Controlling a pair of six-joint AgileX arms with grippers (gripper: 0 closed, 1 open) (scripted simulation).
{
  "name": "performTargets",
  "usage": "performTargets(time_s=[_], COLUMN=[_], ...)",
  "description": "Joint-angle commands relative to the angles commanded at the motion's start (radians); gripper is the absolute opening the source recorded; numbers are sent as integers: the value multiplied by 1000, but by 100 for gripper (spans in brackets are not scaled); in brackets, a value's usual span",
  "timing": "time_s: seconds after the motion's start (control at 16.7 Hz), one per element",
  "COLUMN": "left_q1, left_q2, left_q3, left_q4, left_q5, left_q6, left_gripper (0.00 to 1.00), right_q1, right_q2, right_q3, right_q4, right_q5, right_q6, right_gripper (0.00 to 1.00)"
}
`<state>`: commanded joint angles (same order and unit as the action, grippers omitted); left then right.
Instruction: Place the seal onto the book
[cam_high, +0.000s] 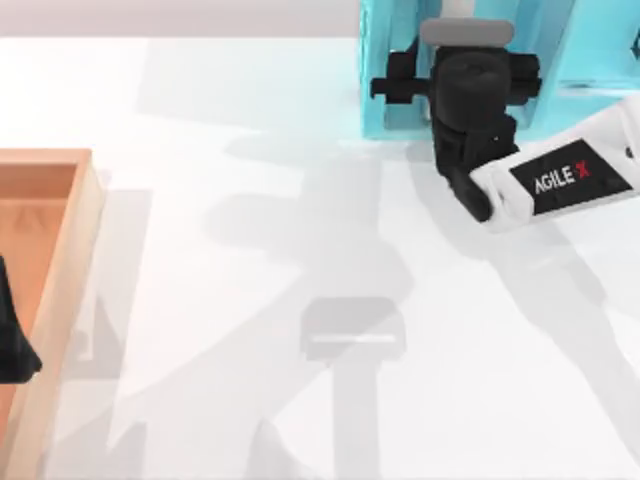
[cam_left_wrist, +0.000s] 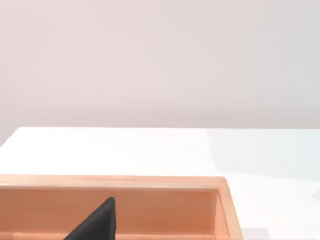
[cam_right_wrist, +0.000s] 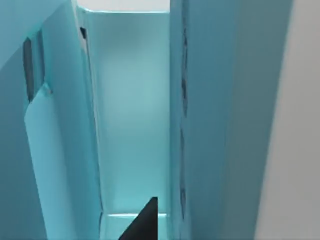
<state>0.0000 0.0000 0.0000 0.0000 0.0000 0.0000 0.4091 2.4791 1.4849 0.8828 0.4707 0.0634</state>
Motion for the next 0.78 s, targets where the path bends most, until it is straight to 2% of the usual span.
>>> performTargets(time_s=[0.12,0.78], left_q1=[0,0], left_q2=[0,0], left_q3=[0,0], left_q4=[0,0], left_q5=[0,0], left_q6=[0,0], left_gripper=[100,100], right_q1=[0,0], right_q2=[0,0], right_q3=[0,0], right_q4=[0,0], right_q5=[0,0], right_q6=[0,0], right_gripper=[100,17])
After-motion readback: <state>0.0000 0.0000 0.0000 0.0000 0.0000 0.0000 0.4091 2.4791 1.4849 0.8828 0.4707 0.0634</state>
